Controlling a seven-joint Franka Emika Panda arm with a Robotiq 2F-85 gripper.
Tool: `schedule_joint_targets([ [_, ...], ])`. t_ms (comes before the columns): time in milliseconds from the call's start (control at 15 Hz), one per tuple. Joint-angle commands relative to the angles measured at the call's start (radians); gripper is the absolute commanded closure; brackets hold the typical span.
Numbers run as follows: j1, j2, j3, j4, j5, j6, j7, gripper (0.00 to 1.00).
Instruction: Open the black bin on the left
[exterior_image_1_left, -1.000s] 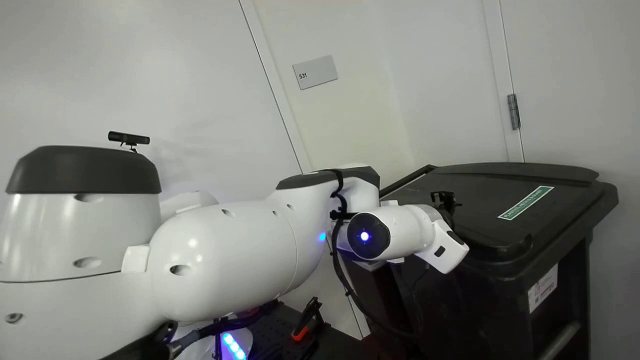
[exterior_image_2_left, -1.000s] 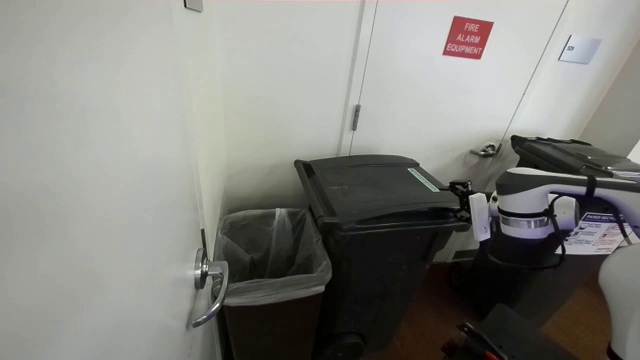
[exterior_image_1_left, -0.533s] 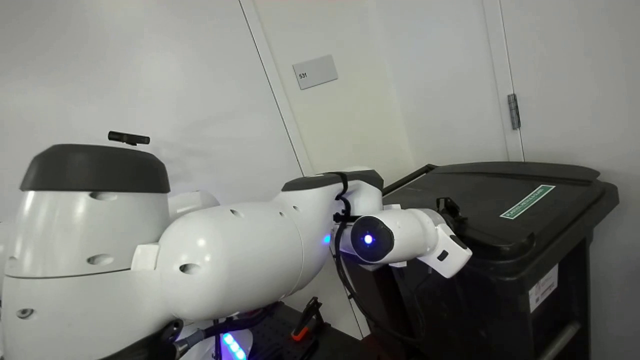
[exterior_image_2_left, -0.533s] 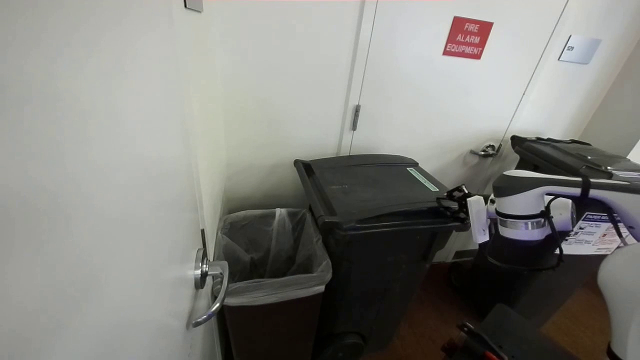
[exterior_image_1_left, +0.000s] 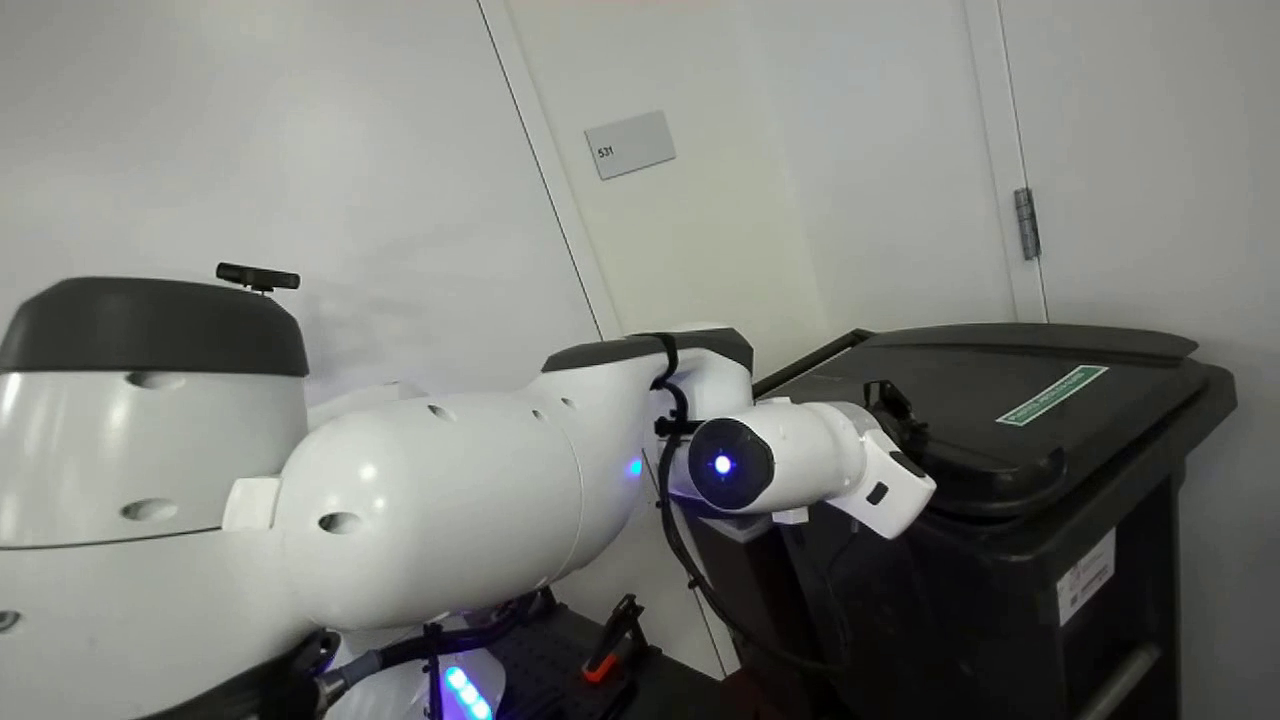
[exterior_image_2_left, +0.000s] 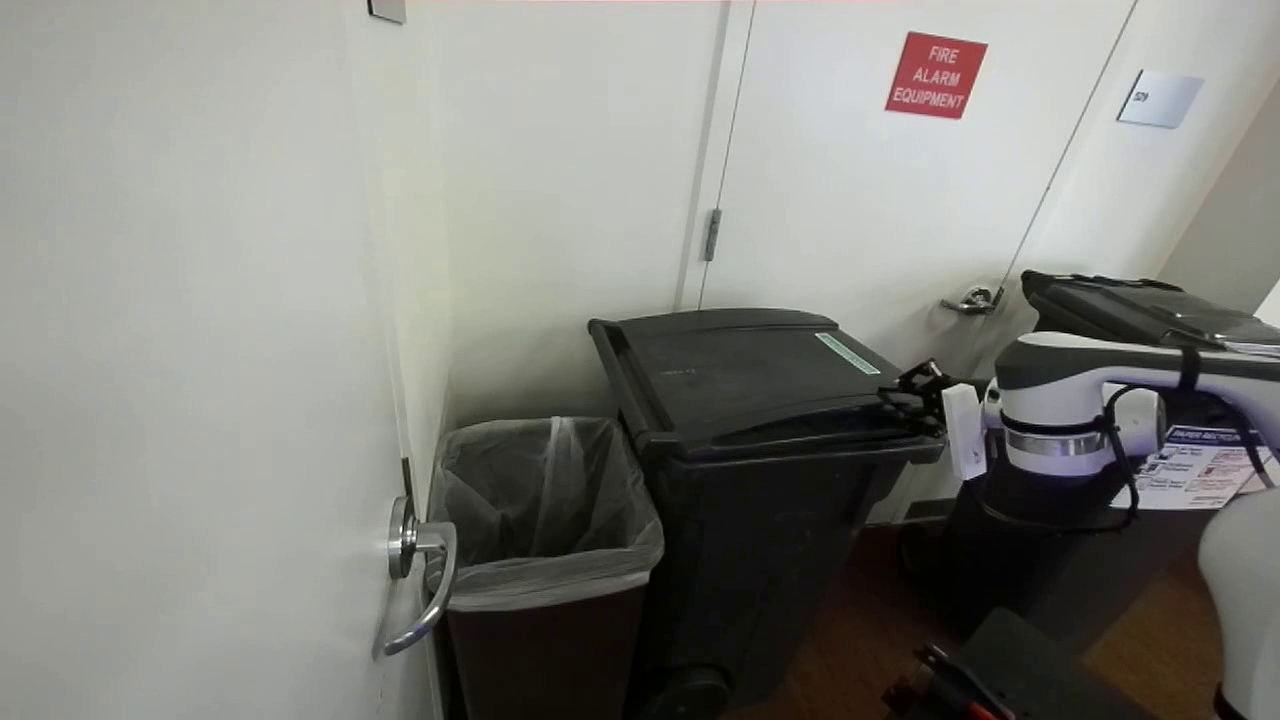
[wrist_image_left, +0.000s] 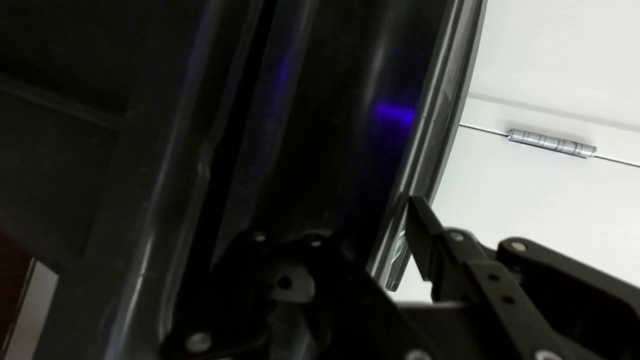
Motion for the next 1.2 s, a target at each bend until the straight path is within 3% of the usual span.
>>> schedule_joint_targets([
  [0,-0.059,0.107,0.105,-0.084,0.001,-0.002,0.005,0.94],
  [333,-0.097,0.224,0.243,-0.133,0.016,-0.002,0.023,0.94],
  [1133,-0.135,0.545,0.547,-0.128,0.079,-0.003,0.104,0.94],
])
